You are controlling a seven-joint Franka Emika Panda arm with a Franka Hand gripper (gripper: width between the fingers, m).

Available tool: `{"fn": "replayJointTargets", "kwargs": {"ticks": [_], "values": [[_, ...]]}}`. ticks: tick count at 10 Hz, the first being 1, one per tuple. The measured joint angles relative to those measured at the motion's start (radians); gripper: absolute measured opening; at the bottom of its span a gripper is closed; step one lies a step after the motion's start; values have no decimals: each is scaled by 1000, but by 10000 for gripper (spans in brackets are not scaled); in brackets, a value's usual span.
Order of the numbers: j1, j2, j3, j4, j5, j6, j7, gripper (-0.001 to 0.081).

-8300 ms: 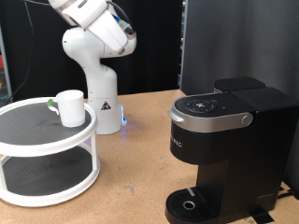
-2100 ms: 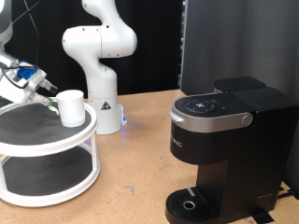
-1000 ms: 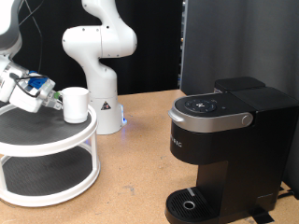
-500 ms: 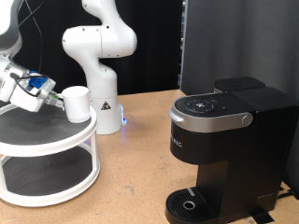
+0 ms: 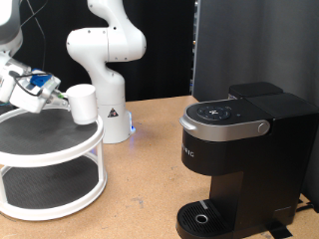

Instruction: Make a cup of coffee with the keurig machine

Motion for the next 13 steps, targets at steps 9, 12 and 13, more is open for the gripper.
{"fn": "replayJointTargets", "kwargs": {"ticks": [9,12,13], "values": [[11,-123,118,-70,209,191,130,69],[86,-122,205,-114,364,325,130,69],[111,-120,238,-123,400,367,131,69]]}}
